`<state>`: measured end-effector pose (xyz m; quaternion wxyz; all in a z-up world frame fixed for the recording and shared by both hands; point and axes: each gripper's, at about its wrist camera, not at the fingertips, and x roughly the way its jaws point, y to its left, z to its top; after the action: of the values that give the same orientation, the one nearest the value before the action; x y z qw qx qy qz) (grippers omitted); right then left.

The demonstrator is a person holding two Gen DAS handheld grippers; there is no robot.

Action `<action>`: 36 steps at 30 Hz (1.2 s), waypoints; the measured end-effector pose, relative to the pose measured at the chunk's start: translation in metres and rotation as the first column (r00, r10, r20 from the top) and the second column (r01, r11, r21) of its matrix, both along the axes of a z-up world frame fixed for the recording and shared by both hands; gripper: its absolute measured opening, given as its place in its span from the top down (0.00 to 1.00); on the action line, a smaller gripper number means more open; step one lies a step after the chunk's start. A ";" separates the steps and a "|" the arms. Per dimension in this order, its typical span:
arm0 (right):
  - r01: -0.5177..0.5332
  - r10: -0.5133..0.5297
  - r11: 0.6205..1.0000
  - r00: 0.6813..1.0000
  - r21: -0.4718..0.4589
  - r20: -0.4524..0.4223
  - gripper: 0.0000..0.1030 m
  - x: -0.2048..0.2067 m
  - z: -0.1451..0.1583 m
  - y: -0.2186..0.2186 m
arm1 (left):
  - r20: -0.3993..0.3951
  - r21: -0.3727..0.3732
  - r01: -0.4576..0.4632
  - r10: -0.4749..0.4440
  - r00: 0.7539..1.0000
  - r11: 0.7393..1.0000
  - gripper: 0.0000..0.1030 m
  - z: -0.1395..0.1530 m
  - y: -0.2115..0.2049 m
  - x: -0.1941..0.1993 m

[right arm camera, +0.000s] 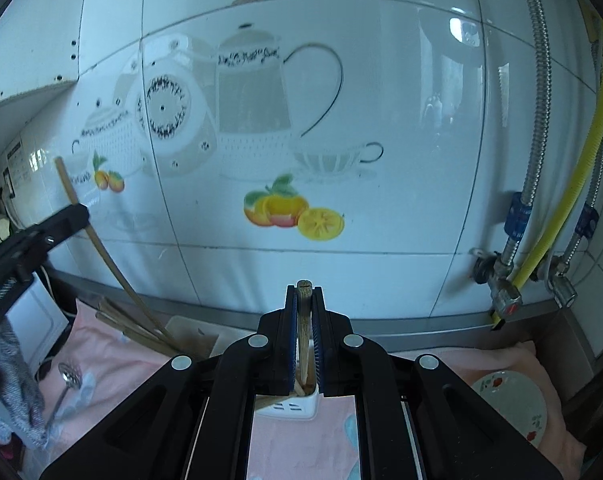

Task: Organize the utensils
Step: 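Carry both chopsticks up and insert them into the white holder, then open both tools and pull them back from the holder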

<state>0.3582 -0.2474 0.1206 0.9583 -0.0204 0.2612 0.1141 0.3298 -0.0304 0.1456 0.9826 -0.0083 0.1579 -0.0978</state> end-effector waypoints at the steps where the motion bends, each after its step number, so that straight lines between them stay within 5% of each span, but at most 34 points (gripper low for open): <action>1: 0.000 0.000 1.000 1.000 -0.003 -0.004 0.93 0.000 -0.001 0.001 | -0.010 -0.001 -0.005 0.005 1.000 1.000 0.95 -0.004 0.000 0.001; 15: 0.006 -0.006 1.000 1.000 -0.012 -0.028 0.91 -0.002 -0.009 -0.003 | -0.120 0.008 0.001 0.000 0.993 1.000 0.89 -0.032 0.004 0.015; 19: 0.015 -0.016 1.000 1.000 -0.010 -0.018 0.81 -0.011 -0.005 -0.005 | -0.110 0.008 -0.006 0.007 0.994 1.000 0.66 -0.028 0.007 0.003; 36: 0.032 -0.031 0.999 0.999 -0.023 0.041 0.35 -0.102 -0.002 -0.002 | -0.067 -0.010 -0.008 0.007 0.998 1.000 0.14 -0.027 0.018 -0.096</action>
<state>0.2562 -0.2496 0.1183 0.9648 -0.0301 0.2431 0.0954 0.2334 -0.0124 0.1183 0.9771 -0.0173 0.1900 -0.0946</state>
